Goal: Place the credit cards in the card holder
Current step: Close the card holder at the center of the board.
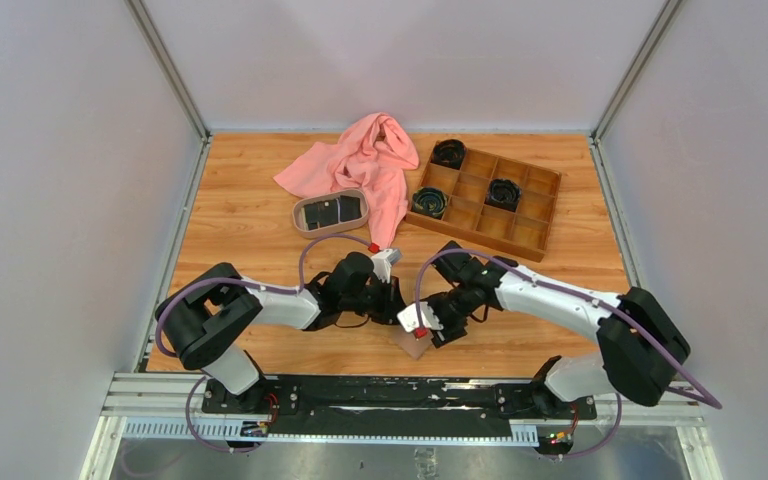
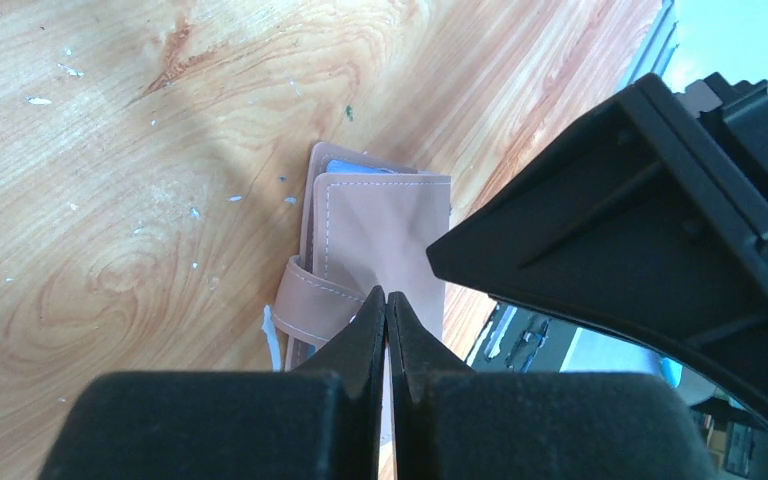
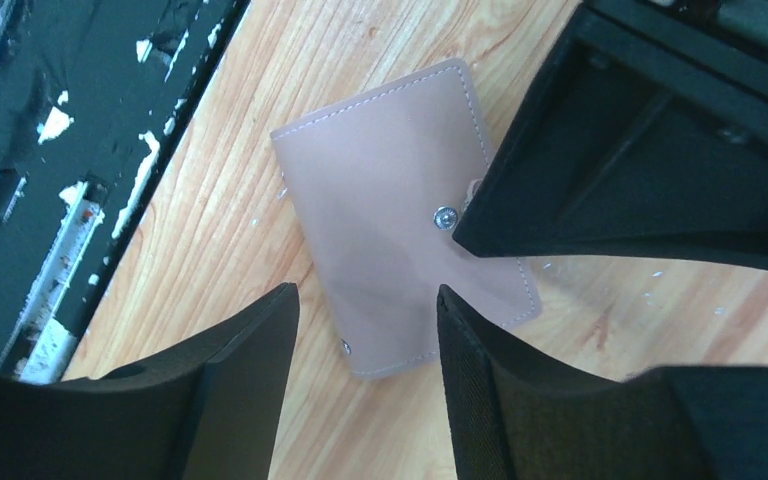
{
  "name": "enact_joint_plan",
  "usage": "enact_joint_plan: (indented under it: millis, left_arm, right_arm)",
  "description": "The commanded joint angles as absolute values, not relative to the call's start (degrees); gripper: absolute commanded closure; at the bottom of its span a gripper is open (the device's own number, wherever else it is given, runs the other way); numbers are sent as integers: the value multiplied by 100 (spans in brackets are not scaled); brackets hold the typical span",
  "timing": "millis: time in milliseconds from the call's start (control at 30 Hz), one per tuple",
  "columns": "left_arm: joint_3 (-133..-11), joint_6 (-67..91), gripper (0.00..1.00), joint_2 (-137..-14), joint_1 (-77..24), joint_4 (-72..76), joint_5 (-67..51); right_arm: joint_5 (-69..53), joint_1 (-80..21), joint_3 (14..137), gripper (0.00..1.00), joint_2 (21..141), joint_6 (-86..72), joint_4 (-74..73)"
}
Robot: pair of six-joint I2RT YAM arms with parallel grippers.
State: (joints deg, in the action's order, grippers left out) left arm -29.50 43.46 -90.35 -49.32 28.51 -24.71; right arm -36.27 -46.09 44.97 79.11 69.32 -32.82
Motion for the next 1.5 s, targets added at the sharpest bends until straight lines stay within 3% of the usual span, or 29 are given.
enact_joint_plan:
  millis: [0,133,267,800,1067,1267,1467]
  left_arm:
    - [-2871,4340,100,-8947,-4992,2848,-2327]
    - [-2890,4372,100,-8992,-4991,2902,-2329]
    - [-2911,4427,100,-9067,-4992,2972,-2362]
    - [-2869,4636,100,-9097,-5056,3208,-2391]
    - [-2870,4795,100,-9173,-5232,3339,-2246]
    - [-2734,4781,100,-8973,-5256,3476,-2026]
    - [-2492,4573,81,-7788,-5195,3042,-1440]
  right_arm:
    - [-3527,-4605,4144,39,7526,7670,-3110]
    - [-3475,-4626,3898,27,7367,8411,-2922]
    - [-3334,-4653,3827,27,7560,8490,-2738]
    - [-2734,-4866,3665,54,7971,8200,-2517]
    - [-2695,-4944,3731,59,8063,8083,-2562]
    - [-2693,-4992,3729,58,8004,8021,-2574]
    - [-2829,-4992,3727,51,7878,7943,-2761]
